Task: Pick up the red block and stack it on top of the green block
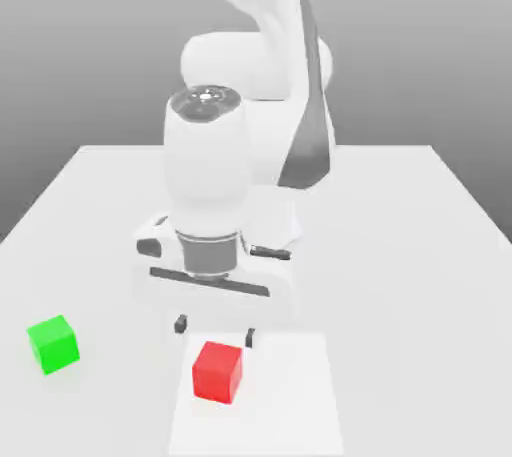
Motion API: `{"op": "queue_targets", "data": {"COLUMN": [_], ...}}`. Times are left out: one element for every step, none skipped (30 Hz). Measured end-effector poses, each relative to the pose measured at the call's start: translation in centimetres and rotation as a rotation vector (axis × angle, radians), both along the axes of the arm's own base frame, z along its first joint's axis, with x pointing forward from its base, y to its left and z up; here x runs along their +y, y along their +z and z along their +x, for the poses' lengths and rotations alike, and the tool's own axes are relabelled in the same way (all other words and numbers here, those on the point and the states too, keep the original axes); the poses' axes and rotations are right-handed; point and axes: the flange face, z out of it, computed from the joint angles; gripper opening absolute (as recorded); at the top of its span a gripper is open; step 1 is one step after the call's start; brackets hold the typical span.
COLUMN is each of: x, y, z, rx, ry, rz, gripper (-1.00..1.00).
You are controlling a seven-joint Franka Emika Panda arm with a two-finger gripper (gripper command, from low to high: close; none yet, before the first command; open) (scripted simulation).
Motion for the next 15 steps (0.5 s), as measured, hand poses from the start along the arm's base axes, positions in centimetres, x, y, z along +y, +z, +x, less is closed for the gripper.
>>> {"op": "queue_targets", "data": {"x": [0.0,0.0,0.0,0.0,0.0,0.0,0.0,0.0,0.0,0.0,0.0,0.0,0.0,0.0,0.0], "y": [-1.1,-2.1,-2.9,-2.9,-2.9,-2.9,-2.9,-2.9,-3.3,-3.0,-2.3,-1.4,-0.4,0.6,1.6], "z": [0.0,-0.1,-0.2,-0.2,-0.2,-0.2,-0.2,-0.2,-0.2,-0.2,-0.1,-0.1,-0.1,-0.1,-0.1], "rx": [0.001,0.001,0.002,0.002,0.002,0.001,0.001,0.001,0.001,0.001,0.002,0.002,0.002,0.002,0.002], "ry": [0.0,0.0,0.0,0.0,0.0,0.0,0.0,0.0,0.0,0.0,0.0,0.0,0.0,0.0,0.0], "rz": [0.0,0.0,0.0,0.0,0.0,0.0,0.0,0.0,0.0,0.0,0.0,0.0,0.0,0.0,0.0], "gripper": [0.0,0.0,-1.0,-1.0,-1.0,-1.0,-1.0,-1.0,-1.0,-1.0,-1.0,-1.0,-1.0,-1.0,-1.0]}}
